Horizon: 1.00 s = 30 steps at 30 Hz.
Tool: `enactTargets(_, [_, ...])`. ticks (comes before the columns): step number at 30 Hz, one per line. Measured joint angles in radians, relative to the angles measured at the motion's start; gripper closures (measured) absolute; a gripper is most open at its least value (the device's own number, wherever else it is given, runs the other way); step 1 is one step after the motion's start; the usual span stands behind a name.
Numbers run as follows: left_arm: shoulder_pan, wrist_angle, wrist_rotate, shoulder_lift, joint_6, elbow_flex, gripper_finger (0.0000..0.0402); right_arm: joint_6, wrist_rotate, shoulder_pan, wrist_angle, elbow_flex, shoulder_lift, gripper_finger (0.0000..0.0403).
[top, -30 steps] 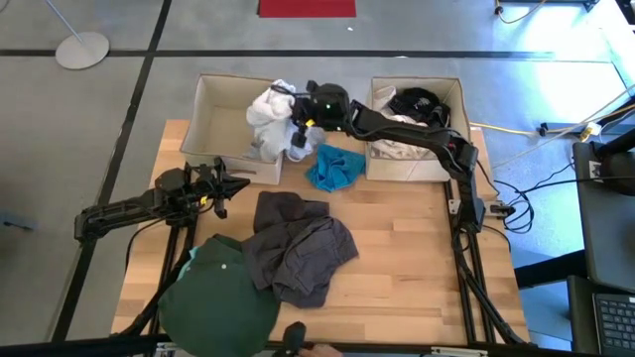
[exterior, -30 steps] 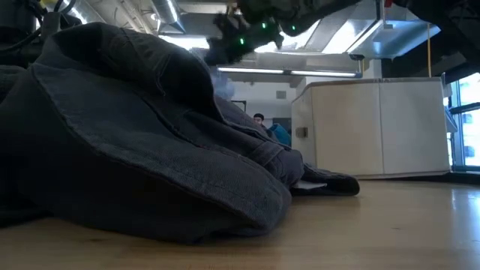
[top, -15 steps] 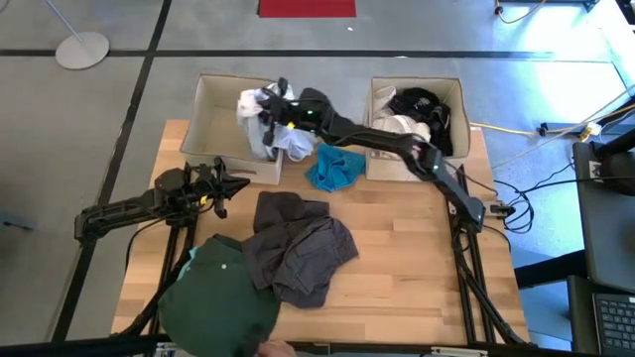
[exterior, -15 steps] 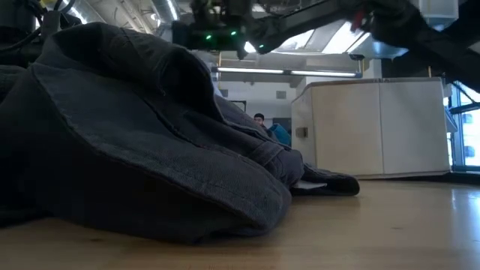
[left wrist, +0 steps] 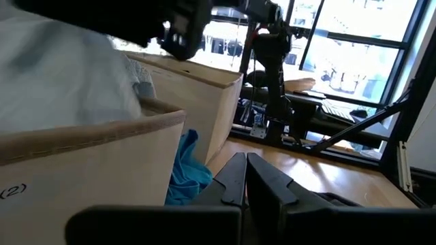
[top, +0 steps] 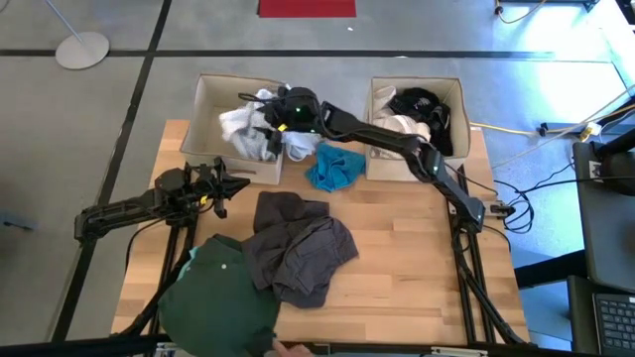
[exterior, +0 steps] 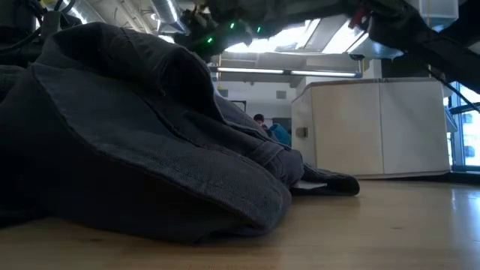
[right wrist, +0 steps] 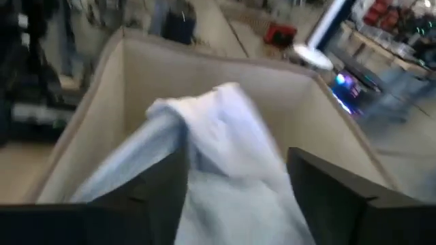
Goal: Sort clothes
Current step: Put the patterned white dress into the left laundry bin
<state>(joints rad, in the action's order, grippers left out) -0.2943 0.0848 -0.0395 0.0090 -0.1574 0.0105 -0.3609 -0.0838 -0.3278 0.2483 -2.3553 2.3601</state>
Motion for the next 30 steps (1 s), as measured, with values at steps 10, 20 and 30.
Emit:
enactTargets(10, [0.0, -0.001, 0.0, 0.0, -0.011, 0.0, 0.0398, 0.032, 0.099, 0.008, 0.614, 0.012, -0.252, 0.0098])
enactTargets(20, [0.0, -0.003, 0.0, 0.0, -0.018, 0.0, 0.0398, 0.07, 0.111, 0.007, 0.48, 0.395, -0.254, 0.01])
enactTargets(30, [0.0, -0.023, 0.0, 0.0, -0.02, 0.0, 0.0398, 0.009, 0.397, -0.023, -0.145, 0.66, -0.247, 0.01])
